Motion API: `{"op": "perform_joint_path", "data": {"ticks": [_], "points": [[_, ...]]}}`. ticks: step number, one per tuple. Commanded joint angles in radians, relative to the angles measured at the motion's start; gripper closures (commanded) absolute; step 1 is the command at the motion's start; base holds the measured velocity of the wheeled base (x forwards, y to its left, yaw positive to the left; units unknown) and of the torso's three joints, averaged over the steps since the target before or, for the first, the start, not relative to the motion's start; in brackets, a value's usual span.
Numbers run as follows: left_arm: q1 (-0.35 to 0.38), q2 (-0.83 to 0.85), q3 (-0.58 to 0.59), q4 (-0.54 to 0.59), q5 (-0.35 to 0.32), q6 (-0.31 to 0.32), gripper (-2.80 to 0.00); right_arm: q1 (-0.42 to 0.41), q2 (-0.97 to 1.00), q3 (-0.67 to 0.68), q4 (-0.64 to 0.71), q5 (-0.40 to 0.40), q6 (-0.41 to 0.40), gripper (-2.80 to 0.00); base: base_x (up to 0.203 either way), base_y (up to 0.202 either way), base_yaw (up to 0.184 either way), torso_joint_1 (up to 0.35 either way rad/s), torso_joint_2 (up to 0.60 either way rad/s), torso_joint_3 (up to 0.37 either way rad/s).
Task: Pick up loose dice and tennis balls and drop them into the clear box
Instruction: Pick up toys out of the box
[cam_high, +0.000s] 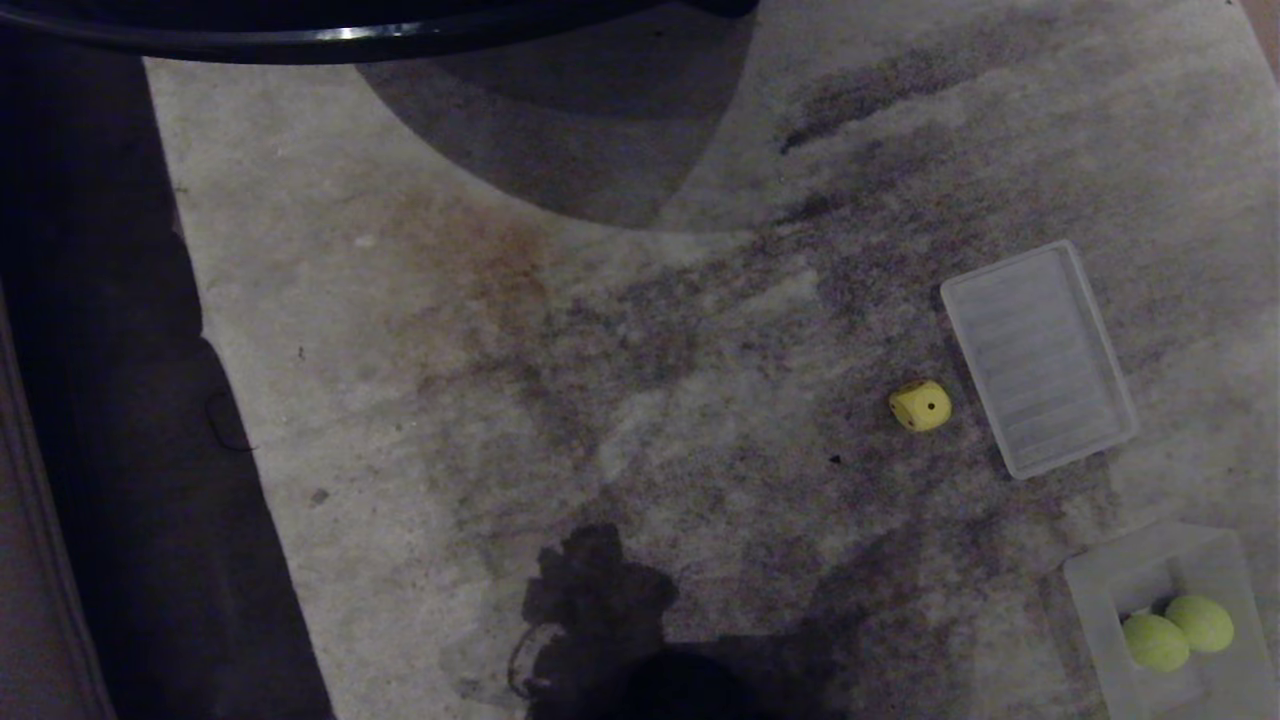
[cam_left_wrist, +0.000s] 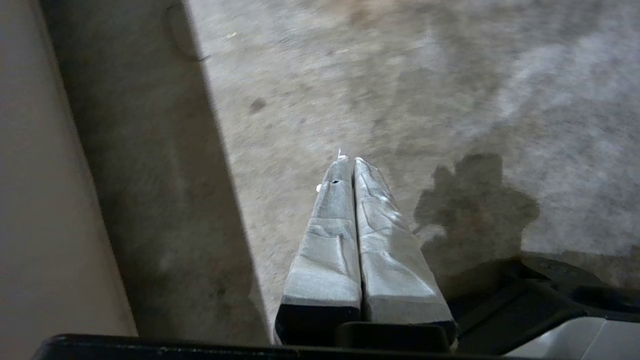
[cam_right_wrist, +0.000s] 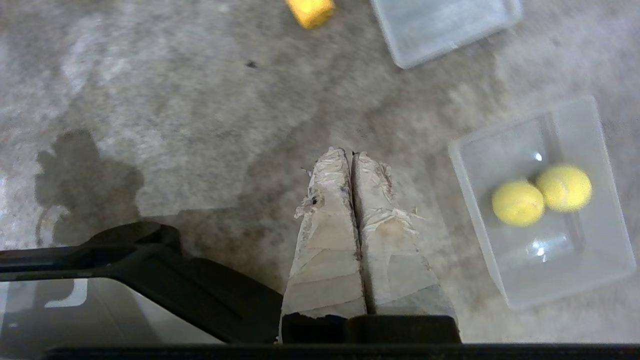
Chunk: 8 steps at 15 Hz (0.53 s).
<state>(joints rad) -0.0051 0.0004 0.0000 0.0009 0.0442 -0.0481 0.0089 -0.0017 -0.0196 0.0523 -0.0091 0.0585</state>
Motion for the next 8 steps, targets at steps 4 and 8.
{"op": "perform_joint_path", "data": {"ticks": [4, 8], "points": [[0.001, 0.001, 0.002, -0.001, 0.002, -0.006, 0.00, 0.000, 0.003, 0.001, 0.000, 0.000, 0.001, 0.00, 0.000, 0.000, 0.000, 0.000, 0.00, 0.000], [0.001, 0.001, 0.002, -0.001, 0.002, -0.004, 0.00, 0.000, 0.003, 0.001, 0.000, 0.003, -0.018, 0.00, 0.000, 0.000, 0.000, 0.000, 0.00, 0.000]]}}
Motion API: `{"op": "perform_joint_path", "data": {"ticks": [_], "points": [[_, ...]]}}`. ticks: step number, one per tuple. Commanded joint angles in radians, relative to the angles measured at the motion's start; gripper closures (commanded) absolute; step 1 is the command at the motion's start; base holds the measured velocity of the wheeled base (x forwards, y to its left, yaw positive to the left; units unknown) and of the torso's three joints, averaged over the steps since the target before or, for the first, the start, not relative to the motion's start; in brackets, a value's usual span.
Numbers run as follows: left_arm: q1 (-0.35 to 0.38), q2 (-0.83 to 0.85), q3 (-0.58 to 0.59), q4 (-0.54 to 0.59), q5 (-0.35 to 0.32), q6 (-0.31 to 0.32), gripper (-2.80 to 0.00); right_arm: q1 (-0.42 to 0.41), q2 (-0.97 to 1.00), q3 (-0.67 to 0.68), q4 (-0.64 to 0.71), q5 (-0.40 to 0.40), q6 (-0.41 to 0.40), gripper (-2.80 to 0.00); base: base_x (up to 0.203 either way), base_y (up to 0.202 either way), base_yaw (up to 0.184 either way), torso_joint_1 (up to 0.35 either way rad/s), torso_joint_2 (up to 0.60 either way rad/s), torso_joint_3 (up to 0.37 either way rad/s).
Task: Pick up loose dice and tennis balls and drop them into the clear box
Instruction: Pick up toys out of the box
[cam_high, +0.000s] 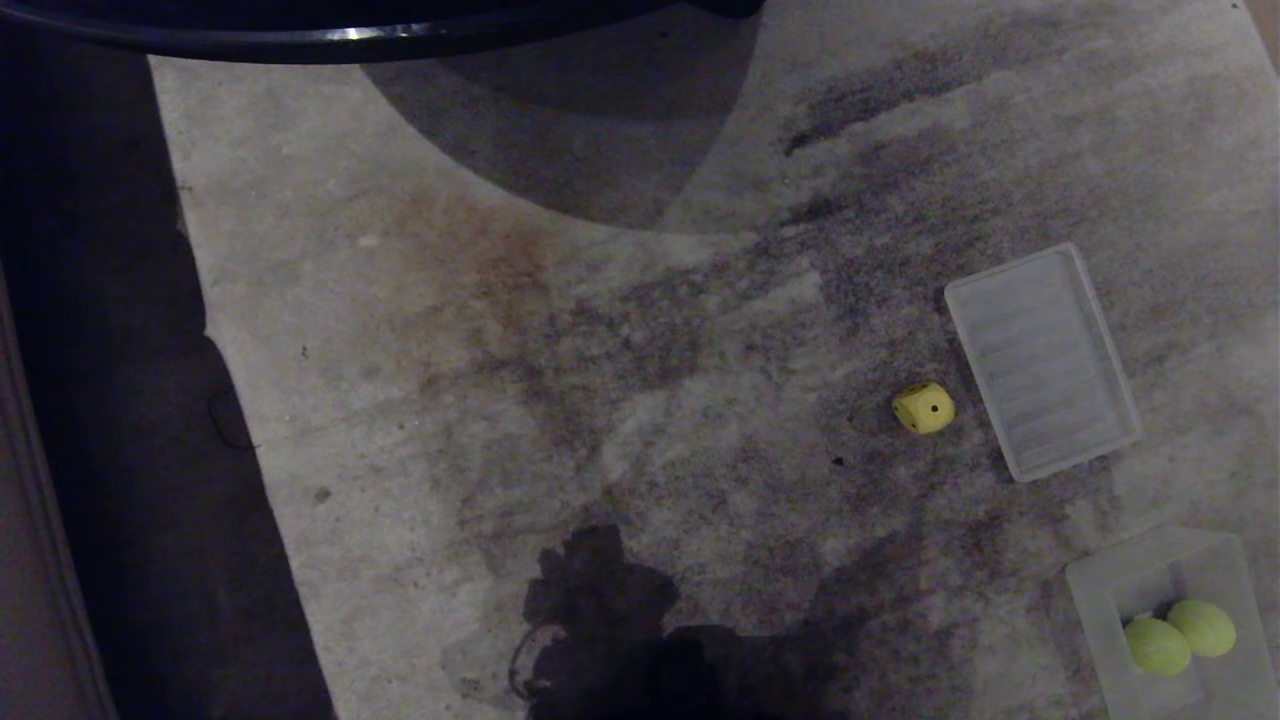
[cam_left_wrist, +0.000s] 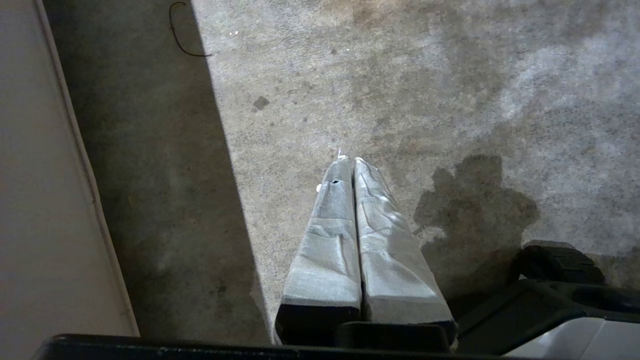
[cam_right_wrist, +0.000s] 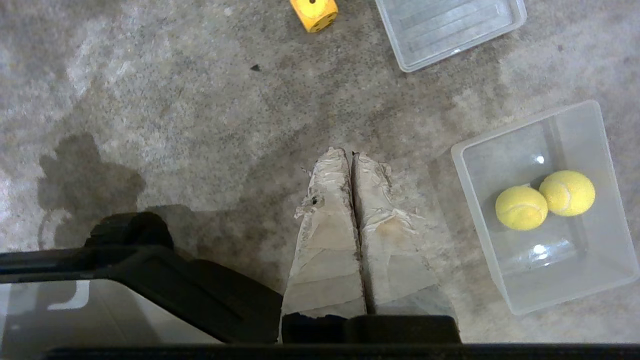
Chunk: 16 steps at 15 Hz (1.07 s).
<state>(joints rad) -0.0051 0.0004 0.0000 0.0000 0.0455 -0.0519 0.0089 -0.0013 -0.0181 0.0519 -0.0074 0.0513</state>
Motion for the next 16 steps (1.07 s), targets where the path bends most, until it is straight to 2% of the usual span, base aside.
{"op": "perform_joint_path", "data": {"ticks": [1, 4, 8, 11, 15, 16], "points": [[0.001, 0.001, 0.002, 0.000, 0.000, 0.000, 0.00, 0.000, 0.003, -0.002, 0.003, -0.001, -0.015, 0.00, 0.000, 0.000, 0.000, 0.000, 0.00, 0.000], [-0.001, 0.001, 0.002, 0.000, 0.000, -0.001, 0.00, 0.000, 0.073, -0.041, 0.021, 0.012, -0.024, 0.00, 0.000, 0.000, 0.000, 0.000, 0.00, 0.000], [0.001, 0.001, 0.002, 0.000, 0.000, -0.002, 0.00, 0.000, 0.518, -0.222, 0.003, 0.018, 0.045, 0.00, 0.000, 0.000, 0.000, 0.000, 0.00, 0.000], [0.000, 0.001, 0.002, 0.000, 0.000, -0.002, 0.00, 0.003, 0.916, -0.332, -0.137, 0.016, 0.103, 0.00, 0.000, 0.000, 0.000, 0.000, 0.00, 0.000], [0.001, 0.001, 0.002, 0.000, 0.000, -0.002, 0.00, 0.068, 1.379, -0.418, -0.443, 0.021, 0.168, 0.00, 0.000, 0.000, 0.000, 0.000, 0.00, 0.000], [-0.001, 0.001, 0.002, 0.000, 0.000, -0.001, 0.00, 0.083, 1.475, -0.433, -0.521, 0.029, 0.180, -2.78, 0.000, 0.000, 0.000, 0.000, 0.00, 0.000]]}}
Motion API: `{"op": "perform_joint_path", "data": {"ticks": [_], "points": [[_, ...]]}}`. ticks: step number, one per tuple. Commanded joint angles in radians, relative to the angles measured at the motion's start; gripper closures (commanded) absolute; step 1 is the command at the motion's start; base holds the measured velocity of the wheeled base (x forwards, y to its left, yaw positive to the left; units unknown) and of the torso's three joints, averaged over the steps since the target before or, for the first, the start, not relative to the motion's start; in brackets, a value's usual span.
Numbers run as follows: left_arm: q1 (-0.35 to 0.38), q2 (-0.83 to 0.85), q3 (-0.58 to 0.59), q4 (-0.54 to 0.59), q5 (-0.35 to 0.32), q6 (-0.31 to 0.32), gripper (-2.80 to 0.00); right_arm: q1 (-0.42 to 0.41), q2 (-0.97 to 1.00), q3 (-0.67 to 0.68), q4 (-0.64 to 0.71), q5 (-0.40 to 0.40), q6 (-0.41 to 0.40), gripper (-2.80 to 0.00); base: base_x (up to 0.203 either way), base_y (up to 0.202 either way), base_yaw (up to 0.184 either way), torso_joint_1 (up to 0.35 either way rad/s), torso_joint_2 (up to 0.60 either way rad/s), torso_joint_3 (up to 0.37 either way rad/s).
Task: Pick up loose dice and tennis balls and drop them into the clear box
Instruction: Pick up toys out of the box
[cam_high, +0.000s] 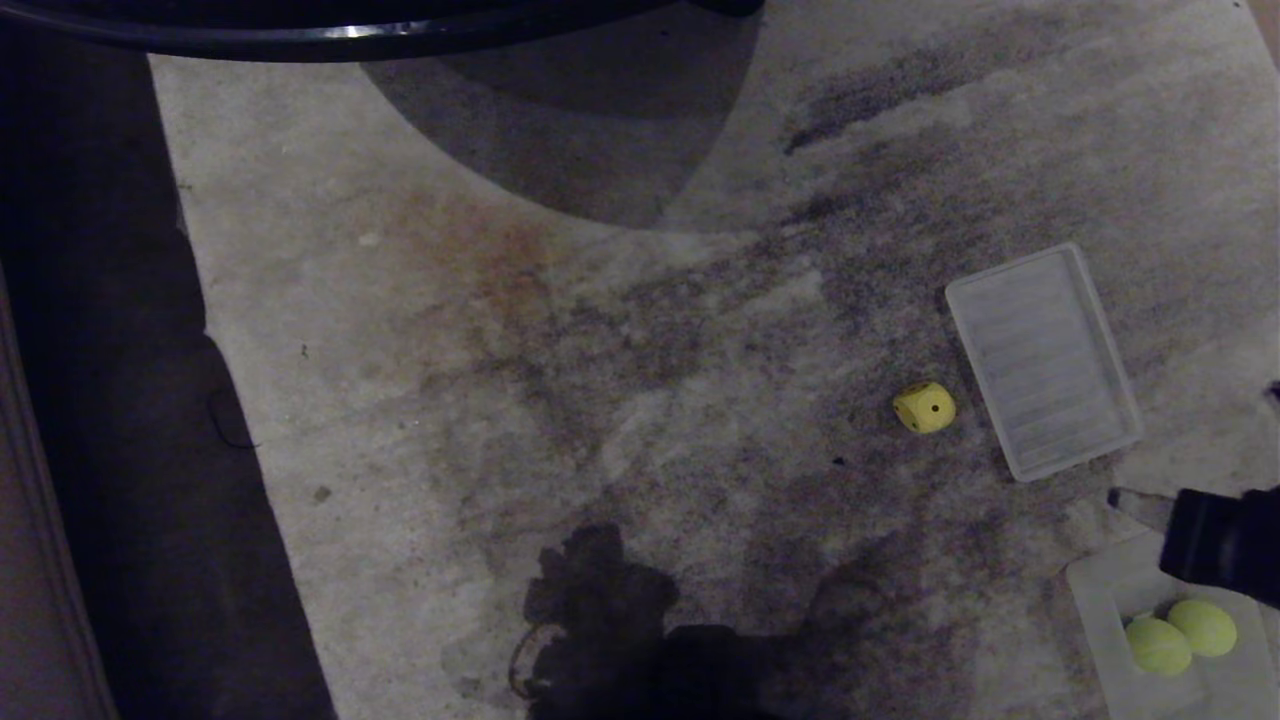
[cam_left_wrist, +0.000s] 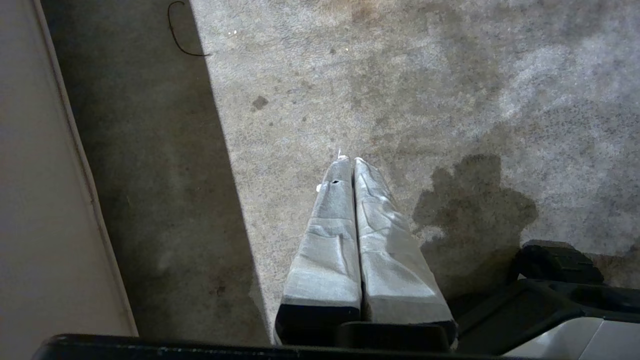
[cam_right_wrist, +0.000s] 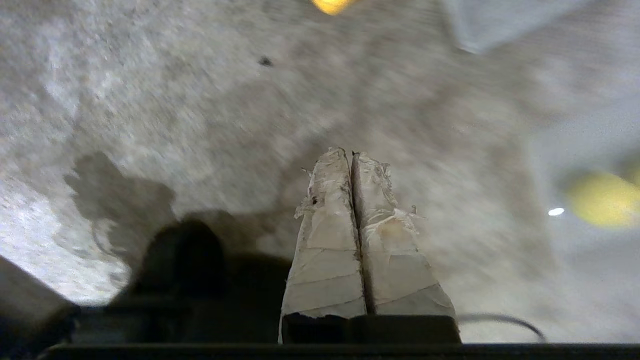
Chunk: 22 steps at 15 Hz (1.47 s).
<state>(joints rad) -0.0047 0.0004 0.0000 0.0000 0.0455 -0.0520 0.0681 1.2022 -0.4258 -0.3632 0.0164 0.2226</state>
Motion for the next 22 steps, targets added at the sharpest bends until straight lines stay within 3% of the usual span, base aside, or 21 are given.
{"op": "perform_joint_path", "data": {"ticks": [1, 4, 7, 12, 16, 20, 22], "points": [[0.000, 0.001, 0.002, 0.000, 0.000, -0.002, 0.00, 0.037, 0.355, -0.040, -0.177, 0.016, 0.018, -2.80, 0.000, 0.000, 0.000, 0.000, 0.00, 0.000], [-0.001, 0.001, 0.002, 0.000, 0.000, -0.002, 0.00, 0.061, 0.531, -0.138, -0.297, 0.037, 0.031, -2.80, 0.000, 0.000, 0.000, 0.000, 0.00, 0.000], [-0.001, 0.001, 0.002, 0.000, 0.000, -0.001, 0.00, 0.054, 0.589, -0.179, -0.374, 0.041, 0.011, -2.80, 0.000, 0.000, 0.000, 0.000, 0.00, 0.000], [-0.001, 0.001, 0.002, 0.000, 0.000, -0.002, 0.00, -0.003, 0.698, -0.198, -0.462, 0.041, -0.158, -2.80, 0.000, 0.000, 0.000, 0.000, 0.00, 0.000], [0.000, 0.001, 0.002, 0.000, 0.000, -0.002, 0.00, -0.006, 0.805, -0.257, -0.590, 0.049, -0.174, -2.80, 0.000, 0.000, 0.000, 0.000, 0.00, 0.000], [-0.001, 0.001, 0.002, 0.000, 0.000, -0.002, 0.00, -0.012, 0.887, -0.304, -0.726, 0.126, -0.181, -2.80, 0.000, 0.000, 0.000, 0.000, 0.00, 0.000], [0.000, 0.001, 0.002, 0.000, 0.000, -0.002, 0.00, -0.020, 0.917, -0.310, -0.770, 0.128, -0.255, -2.80, 0.000, 0.000, 0.000, 0.000, 0.00, 0.000]]}}
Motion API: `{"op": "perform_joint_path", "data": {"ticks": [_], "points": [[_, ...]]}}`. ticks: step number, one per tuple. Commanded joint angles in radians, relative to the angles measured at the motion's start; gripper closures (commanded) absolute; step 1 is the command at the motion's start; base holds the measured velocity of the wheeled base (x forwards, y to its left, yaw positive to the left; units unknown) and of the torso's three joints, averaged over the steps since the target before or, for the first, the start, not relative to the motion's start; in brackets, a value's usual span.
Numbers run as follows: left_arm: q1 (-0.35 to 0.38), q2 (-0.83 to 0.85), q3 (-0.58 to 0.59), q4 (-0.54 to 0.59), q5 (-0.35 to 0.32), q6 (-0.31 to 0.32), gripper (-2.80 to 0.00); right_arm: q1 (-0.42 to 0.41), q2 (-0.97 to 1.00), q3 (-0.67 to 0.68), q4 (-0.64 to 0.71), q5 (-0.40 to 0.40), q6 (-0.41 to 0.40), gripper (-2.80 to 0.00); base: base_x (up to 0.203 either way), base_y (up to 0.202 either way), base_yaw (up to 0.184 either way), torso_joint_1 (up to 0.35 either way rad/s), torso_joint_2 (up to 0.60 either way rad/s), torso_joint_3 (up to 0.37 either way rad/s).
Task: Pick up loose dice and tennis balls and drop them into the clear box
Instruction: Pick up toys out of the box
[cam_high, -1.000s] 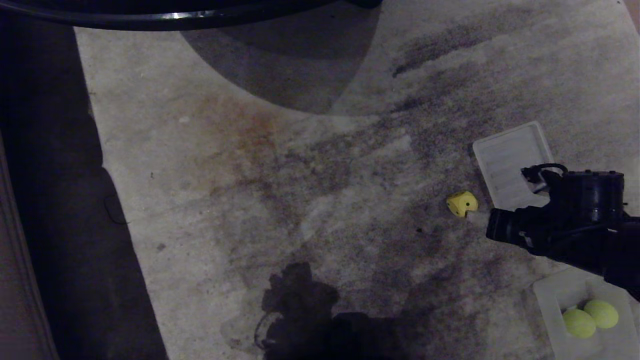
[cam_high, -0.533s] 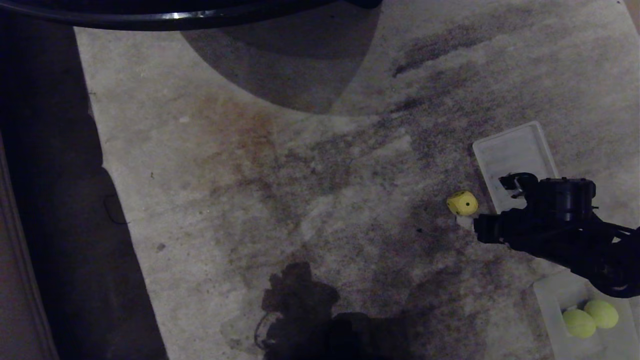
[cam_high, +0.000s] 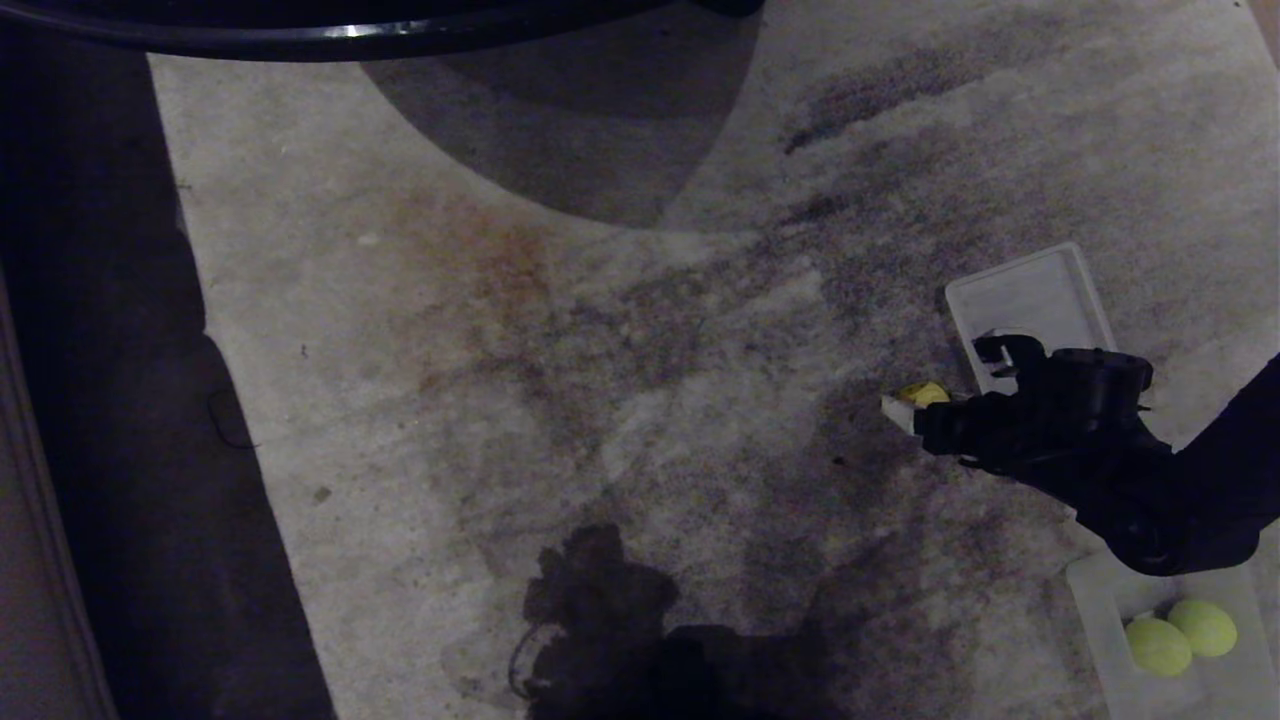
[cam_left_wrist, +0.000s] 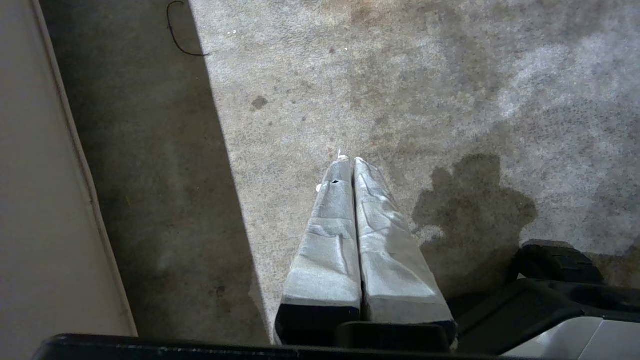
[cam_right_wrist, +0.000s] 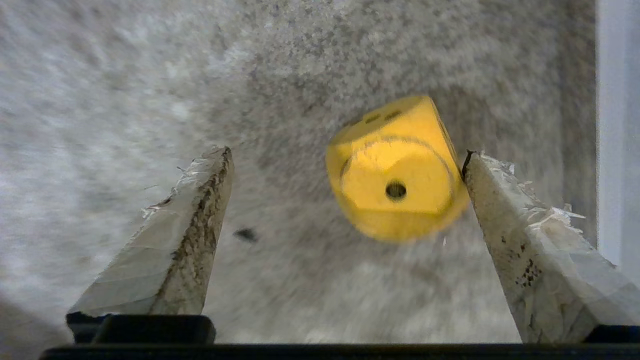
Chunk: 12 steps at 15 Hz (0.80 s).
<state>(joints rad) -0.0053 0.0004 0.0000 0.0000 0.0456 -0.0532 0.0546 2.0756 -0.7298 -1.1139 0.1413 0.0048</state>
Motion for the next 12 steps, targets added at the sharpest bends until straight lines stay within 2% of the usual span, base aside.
{"op": "perform_joint_path", "data": {"ticks": [1, 5, 9, 10, 12], "points": [[0.001, 0.001, 0.002, 0.000, 0.000, 0.000, 0.00, -0.013, 0.055, -0.006, -0.020, 0.003, -0.066, -2.80, 0.000, 0.000, 0.000, 0.000, 0.00, 0.000], [0.001, 0.001, 0.002, 0.000, 0.000, 0.000, 0.00, -0.024, 0.058, -0.019, -0.019, 0.003, -0.105, -2.80, 0.000, 0.000, 0.000, 0.000, 0.00, 0.000], [0.001, 0.001, 0.002, 0.000, 0.000, 0.000, 0.00, -0.033, 0.094, -0.023, -0.024, 0.002, -0.192, -2.80, 0.000, 0.000, 0.000, 0.000, 0.00, 0.000], [0.000, 0.001, 0.002, 0.000, 0.000, 0.000, 0.00, -0.042, 0.096, -0.023, -0.023, 0.004, -0.208, 0.00, 0.000, 0.000, 0.000, 0.000, 0.00, 0.000], [0.001, 0.001, 0.002, 0.000, 0.000, 0.000, 0.00, -0.044, 0.115, -0.029, -0.026, 0.003, -0.232, 0.00, 0.000, 0.000, 0.000, 0.000, 0.00, 0.000]]}}
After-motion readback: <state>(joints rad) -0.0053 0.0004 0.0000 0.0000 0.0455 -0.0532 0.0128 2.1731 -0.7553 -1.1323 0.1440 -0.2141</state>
